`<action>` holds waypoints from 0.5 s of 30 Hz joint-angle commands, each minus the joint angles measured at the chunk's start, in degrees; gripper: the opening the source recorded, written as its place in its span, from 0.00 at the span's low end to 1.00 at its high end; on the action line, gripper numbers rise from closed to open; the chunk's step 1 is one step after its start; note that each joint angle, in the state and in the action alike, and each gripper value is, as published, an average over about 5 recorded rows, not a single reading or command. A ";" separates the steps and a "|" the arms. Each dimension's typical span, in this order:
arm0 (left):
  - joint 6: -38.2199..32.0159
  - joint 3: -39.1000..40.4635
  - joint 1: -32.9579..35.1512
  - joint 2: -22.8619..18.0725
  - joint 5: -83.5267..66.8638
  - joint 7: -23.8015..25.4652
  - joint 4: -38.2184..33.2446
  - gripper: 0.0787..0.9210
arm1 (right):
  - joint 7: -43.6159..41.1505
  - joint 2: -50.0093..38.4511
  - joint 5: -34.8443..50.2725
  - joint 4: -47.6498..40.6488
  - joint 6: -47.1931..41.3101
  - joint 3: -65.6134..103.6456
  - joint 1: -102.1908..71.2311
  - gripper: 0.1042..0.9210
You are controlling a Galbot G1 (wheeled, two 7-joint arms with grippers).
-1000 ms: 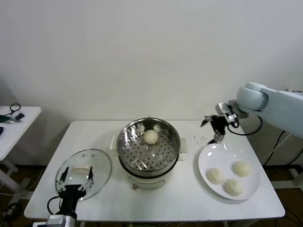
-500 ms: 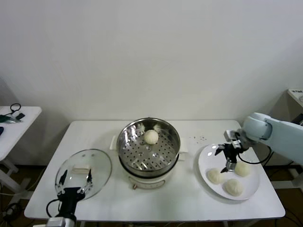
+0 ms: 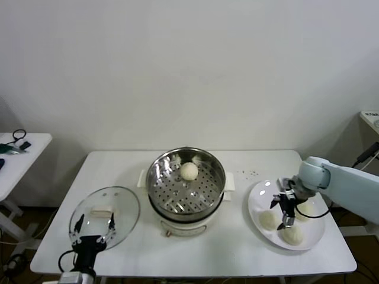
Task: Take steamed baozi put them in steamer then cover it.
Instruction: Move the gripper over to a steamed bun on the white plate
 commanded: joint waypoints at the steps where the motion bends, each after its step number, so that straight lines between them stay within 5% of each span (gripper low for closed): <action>1: 0.03 -0.02 -0.18 0.03 -0.05 -0.05 0.39 0.88 | 0.28 1.18 -1.15 -1.54 -0.05 1.47 -2.42 0.88; 15: 0.88 0.00 -0.94 0.29 -0.37 -0.76 0.32 0.88 | 0.97 2.72 0.15 -1.67 -0.13 -0.16 -1.08 0.81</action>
